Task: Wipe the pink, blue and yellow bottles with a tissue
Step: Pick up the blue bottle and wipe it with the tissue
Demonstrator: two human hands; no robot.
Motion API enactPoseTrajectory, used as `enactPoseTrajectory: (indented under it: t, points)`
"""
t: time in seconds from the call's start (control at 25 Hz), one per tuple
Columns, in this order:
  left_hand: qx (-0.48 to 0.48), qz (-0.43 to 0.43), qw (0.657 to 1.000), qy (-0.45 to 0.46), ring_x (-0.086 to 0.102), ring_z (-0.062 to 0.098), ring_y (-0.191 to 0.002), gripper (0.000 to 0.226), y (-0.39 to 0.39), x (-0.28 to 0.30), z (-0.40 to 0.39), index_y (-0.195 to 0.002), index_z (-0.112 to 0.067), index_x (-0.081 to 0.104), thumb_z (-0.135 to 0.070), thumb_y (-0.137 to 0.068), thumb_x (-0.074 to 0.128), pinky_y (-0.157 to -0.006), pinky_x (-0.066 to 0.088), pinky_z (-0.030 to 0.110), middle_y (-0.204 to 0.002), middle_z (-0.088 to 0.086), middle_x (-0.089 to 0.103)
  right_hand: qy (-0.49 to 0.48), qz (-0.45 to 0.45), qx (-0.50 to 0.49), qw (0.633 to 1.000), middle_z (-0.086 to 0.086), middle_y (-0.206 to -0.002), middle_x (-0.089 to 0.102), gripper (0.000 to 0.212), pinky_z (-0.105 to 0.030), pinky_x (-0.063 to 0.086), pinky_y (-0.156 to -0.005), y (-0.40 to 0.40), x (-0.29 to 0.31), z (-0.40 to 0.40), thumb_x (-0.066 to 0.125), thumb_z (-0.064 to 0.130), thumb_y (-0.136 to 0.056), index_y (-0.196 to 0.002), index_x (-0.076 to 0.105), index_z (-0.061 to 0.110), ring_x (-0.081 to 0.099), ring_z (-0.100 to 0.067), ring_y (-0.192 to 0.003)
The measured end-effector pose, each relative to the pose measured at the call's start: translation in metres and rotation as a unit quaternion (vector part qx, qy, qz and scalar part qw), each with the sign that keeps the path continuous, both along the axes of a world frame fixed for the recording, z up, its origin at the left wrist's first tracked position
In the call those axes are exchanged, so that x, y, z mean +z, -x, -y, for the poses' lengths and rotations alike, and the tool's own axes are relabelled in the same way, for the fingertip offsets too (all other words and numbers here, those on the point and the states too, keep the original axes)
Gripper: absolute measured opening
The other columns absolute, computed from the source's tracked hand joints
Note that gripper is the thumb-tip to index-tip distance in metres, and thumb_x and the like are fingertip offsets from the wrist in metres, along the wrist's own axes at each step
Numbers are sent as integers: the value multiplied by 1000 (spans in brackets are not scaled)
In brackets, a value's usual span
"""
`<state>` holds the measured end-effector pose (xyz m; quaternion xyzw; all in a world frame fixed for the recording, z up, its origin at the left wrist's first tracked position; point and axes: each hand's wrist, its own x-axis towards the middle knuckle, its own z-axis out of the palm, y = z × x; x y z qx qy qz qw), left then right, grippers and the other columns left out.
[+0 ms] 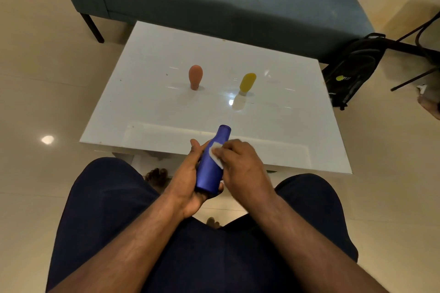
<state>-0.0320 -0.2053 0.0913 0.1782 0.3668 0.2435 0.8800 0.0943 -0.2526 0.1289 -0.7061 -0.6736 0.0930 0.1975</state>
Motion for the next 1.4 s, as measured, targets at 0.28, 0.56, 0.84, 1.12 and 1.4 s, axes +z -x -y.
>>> enactPoseTrajectory:
  t: [0.28, 0.56, 0.84, 1.12, 1.4]
  points:
    - [33, 12, 999, 33, 72, 28, -105, 63, 4, -3, -1, -130, -23, 69, -68, -95, 42, -81, 60, 43, -120, 15, 72, -25, 3, 39, 999, 0, -92, 61, 21, -28, 47, -67, 33, -4, 23, 68, 8, -84, -103, 68, 15, 51, -18, -79]
    - [46, -4, 998, 29, 74, 27, -91, 63, 1, 0, -1, -132, -24, 66, -67, -95, 39, -73, 61, 45, -116, 13, 74, -22, -33, -59, 997, -1, -90, 57, 17, -34, 53, -68, 11, -5, 12, 55, 20, -96, -102, 68, 11, 52, -16, -78]
    - [39, 5, 999, 35, 60, 36, -129, 71, 3, -5, -4, -136, -27, 64, -74, -94, 30, -102, 52, 52, -137, 17, 65, -14, -29, 33, 999, -4, -89, 60, 25, -34, 50, -70, 30, -9, 18, 67, 3, -78, -101, 71, 14, 53, -23, -80]
    - [27, 8, 999, 38, 64, 32, -125, 76, 5, -3, -2, -139, -30, 60, -79, -91, 28, -106, 48, 55, -136, 13, 67, 3, -22, -11, 1000, 1, -90, 56, 17, -32, 50, -72, 35, -11, 9, 61, 11, -88, -102, 70, 15, 50, -17, -82]
    - [10, 10, 999, 36, 60, 37, -129, 77, 2, -8, -1, -138, -34, 60, -82, -89, 26, -109, 43, 61, -137, 10, 66, 14, -26, -25, 999, 1, -98, 58, 23, -26, 47, -81, 14, -11, -3, 64, 15, -89, -112, 68, 18, 52, -16, -89]
